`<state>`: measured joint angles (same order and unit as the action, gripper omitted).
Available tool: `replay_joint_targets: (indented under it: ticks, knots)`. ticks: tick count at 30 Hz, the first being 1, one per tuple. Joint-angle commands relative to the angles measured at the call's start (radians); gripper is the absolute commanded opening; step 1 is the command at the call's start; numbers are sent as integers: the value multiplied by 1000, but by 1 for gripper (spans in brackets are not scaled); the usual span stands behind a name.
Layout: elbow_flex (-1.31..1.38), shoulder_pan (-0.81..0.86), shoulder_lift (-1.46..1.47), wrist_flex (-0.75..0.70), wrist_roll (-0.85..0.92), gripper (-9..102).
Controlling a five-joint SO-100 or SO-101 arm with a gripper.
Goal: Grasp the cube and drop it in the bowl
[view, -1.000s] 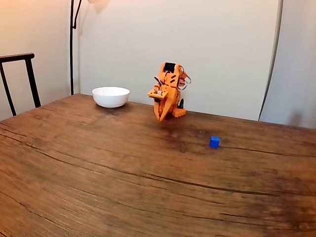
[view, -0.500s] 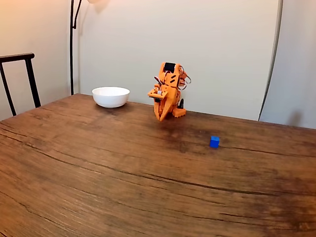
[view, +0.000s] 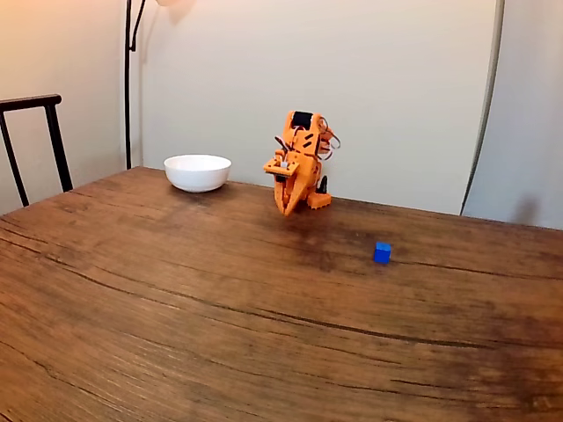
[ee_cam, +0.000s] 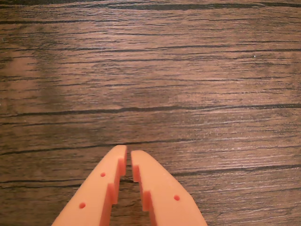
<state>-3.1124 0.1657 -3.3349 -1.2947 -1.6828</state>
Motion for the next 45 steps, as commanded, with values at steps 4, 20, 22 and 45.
replay_joint_targets:
  ticks: [4,20,22,45]
  knots:
    - [2,2,12,-64,-5,0]
    - [2,2,12,-64,-5,0]
    - [2,2,12,-64,-5,0]
    - [31,-63,11,-12,11,0]
